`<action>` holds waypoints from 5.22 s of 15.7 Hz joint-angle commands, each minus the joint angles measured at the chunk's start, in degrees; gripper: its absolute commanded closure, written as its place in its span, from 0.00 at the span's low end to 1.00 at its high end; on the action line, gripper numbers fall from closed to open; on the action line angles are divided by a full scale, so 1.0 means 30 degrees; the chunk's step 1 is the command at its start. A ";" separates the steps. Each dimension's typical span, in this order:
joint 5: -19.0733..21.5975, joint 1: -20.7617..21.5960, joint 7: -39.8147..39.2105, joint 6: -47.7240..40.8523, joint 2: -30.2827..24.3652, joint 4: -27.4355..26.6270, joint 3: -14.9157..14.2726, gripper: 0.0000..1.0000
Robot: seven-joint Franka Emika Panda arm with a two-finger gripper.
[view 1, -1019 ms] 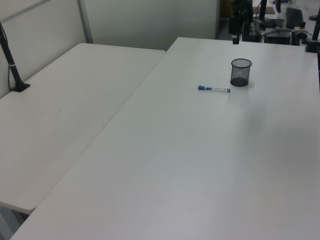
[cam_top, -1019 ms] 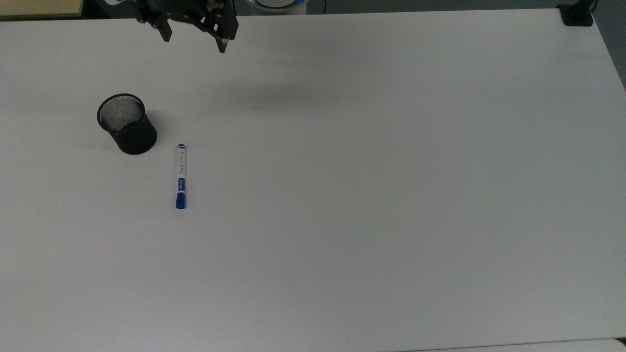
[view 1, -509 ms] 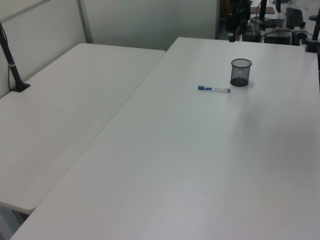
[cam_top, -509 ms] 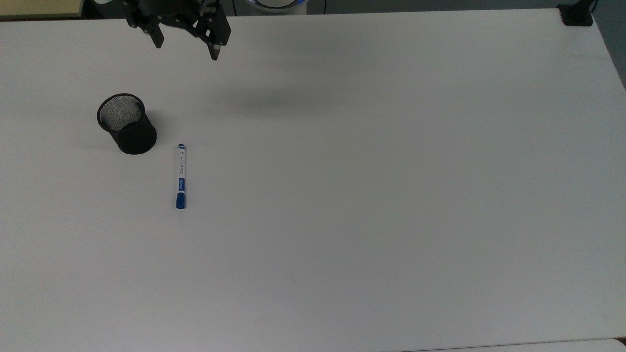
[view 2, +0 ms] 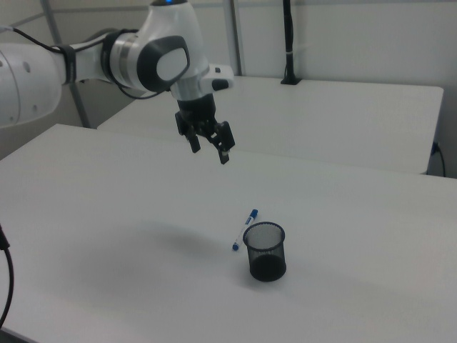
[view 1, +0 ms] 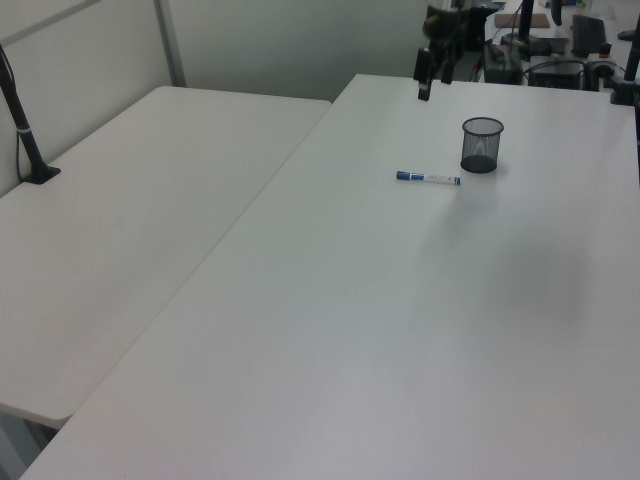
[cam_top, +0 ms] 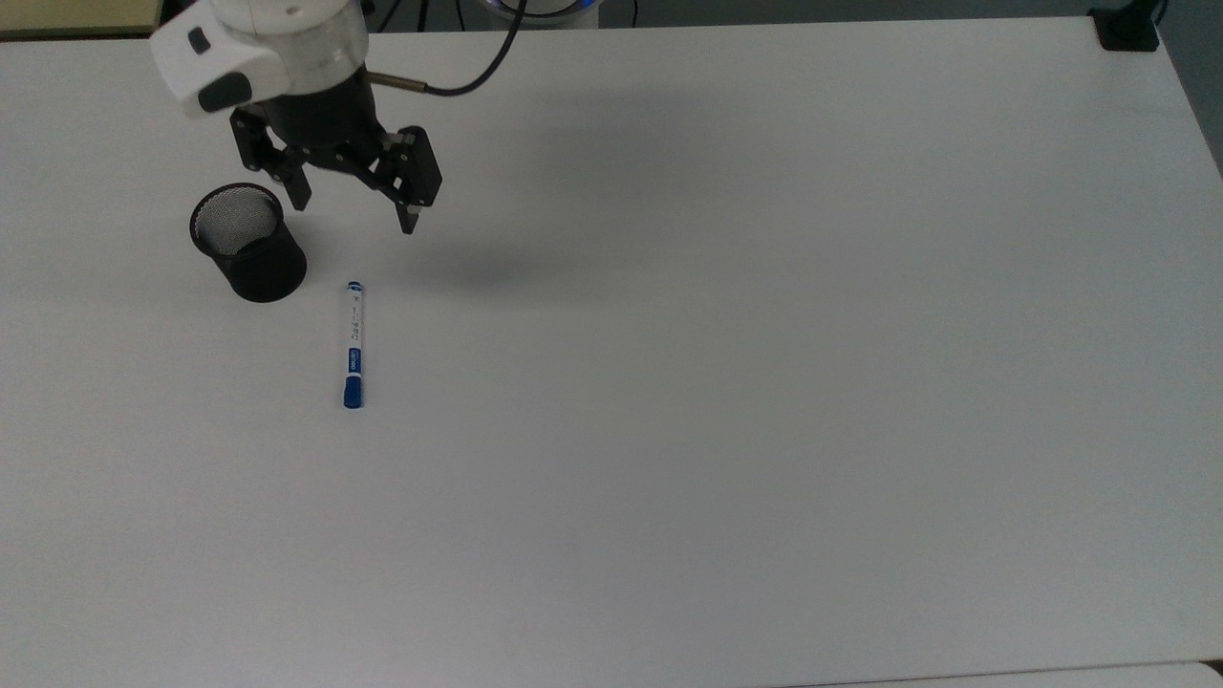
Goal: Insert the marker
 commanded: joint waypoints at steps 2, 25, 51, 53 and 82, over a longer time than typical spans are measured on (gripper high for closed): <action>-0.0231 0.0277 -0.0519 0.1508 0.1676 0.0307 -0.0150 0.00; -0.2254 -0.0017 -0.1663 0.7138 0.8301 0.1947 -0.0151 0.67; -0.0529 -0.0866 -0.2043 0.4589 0.4432 0.0922 -0.0208 0.00; -0.0233 -0.0866 -0.2015 0.4618 0.4842 0.0922 -0.0209 0.00; -0.0291 -0.0338 -0.2160 0.4676 0.5143 0.1010 -0.0091 1.00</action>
